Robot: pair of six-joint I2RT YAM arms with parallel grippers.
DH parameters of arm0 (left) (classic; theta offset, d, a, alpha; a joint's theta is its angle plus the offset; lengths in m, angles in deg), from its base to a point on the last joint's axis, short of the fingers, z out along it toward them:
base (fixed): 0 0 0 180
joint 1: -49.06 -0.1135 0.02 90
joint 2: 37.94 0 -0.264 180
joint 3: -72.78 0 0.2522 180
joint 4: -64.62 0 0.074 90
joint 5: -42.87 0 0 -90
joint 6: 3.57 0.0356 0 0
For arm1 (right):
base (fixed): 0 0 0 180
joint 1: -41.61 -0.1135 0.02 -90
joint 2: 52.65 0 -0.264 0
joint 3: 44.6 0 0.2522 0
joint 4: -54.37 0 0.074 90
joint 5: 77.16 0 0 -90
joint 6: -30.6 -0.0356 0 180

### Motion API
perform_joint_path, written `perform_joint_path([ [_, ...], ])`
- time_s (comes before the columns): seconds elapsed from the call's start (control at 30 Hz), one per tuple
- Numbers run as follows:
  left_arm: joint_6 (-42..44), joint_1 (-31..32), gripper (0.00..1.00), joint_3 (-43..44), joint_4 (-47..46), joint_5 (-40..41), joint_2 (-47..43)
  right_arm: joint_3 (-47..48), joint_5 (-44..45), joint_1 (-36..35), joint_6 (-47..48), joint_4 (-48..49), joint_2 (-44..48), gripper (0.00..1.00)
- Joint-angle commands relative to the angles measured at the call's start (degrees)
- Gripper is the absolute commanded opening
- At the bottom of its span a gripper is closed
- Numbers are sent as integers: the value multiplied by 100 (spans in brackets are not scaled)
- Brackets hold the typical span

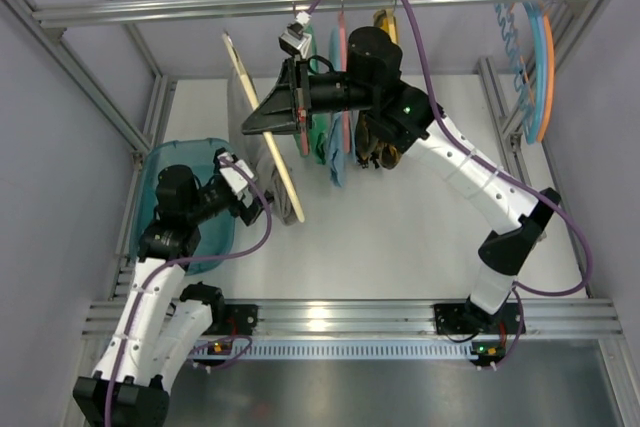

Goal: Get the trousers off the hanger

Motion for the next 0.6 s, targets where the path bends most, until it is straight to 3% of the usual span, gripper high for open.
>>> perform_joint_path([
  [0.0, 126, 16, 98, -285, -641, 167, -66, 592, 29, -39, 81, 884, 319, 0],
  [0.27, 671, 7, 97, -558, -756, 228, -145, 557, -59, -109, 151, 884, 337, 0],
  [0.57, -426, 7, 97, -619, -1749, 105, -180, 487, -50, -109, 151, 884, 337, 0],
])
